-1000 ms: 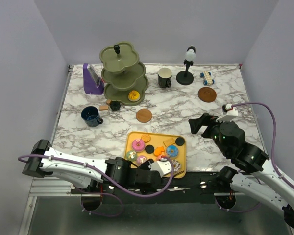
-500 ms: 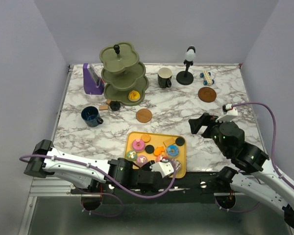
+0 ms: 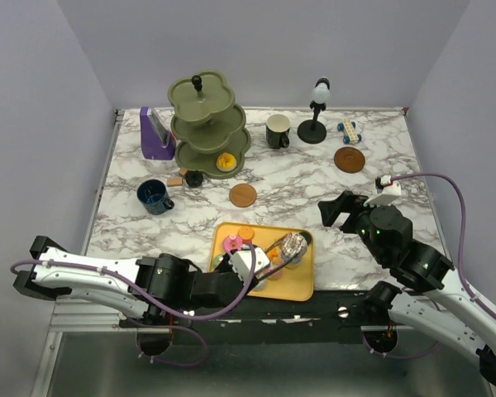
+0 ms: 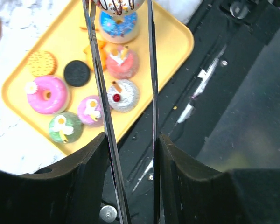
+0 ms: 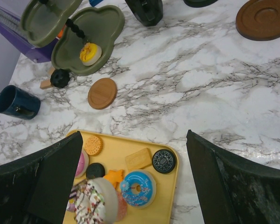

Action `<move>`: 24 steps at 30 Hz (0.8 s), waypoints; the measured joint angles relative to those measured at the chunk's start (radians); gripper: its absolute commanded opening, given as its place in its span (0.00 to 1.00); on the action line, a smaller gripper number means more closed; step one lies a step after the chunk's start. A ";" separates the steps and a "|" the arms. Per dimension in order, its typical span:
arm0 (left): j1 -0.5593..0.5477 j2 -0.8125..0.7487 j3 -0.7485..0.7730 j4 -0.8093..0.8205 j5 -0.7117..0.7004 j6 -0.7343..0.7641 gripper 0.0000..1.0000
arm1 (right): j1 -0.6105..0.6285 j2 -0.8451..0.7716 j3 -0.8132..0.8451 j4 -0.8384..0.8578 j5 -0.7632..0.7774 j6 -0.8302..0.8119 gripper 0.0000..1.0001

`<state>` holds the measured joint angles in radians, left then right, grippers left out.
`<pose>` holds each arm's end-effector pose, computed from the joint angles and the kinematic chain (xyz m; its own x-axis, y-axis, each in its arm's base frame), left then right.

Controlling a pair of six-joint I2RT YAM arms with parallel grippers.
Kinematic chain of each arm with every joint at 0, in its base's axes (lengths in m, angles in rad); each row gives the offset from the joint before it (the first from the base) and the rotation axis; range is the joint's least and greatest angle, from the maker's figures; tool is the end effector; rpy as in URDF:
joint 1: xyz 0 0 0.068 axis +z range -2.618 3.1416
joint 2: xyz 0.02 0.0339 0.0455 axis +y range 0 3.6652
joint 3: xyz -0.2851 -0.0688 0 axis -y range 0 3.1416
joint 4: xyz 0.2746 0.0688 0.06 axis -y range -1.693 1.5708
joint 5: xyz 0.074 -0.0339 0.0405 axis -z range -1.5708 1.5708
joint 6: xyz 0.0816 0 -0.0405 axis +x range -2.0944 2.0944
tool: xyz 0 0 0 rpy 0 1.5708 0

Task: Serve the afternoon tea
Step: Pick up the desert from the tray, then place the desert on the desert table.

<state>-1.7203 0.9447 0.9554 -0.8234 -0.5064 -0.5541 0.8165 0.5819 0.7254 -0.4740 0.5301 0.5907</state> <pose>0.0054 -0.2302 0.3019 -0.3892 0.5056 -0.7700 0.8345 0.5475 -0.0623 0.1544 0.1041 0.3220 -0.3523 0.3267 -0.8770 -0.1264 0.9119 0.3905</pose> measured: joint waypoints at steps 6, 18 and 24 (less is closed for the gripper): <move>0.134 -0.045 0.000 -0.036 -0.068 -0.008 0.45 | 0.000 0.000 0.000 0.001 -0.001 0.000 1.00; 0.619 0.093 0.022 0.129 -0.016 0.142 0.45 | 0.000 0.000 -0.020 0.018 -0.026 0.000 1.00; 0.753 0.303 0.130 0.196 0.042 0.201 0.44 | 0.000 -0.007 -0.028 0.028 -0.045 0.000 1.00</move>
<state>-0.9672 1.2480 1.0851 -0.6273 -0.4648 -0.3531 0.8165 0.5747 0.6975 -0.4461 0.4847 0.5907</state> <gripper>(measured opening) 0.501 0.997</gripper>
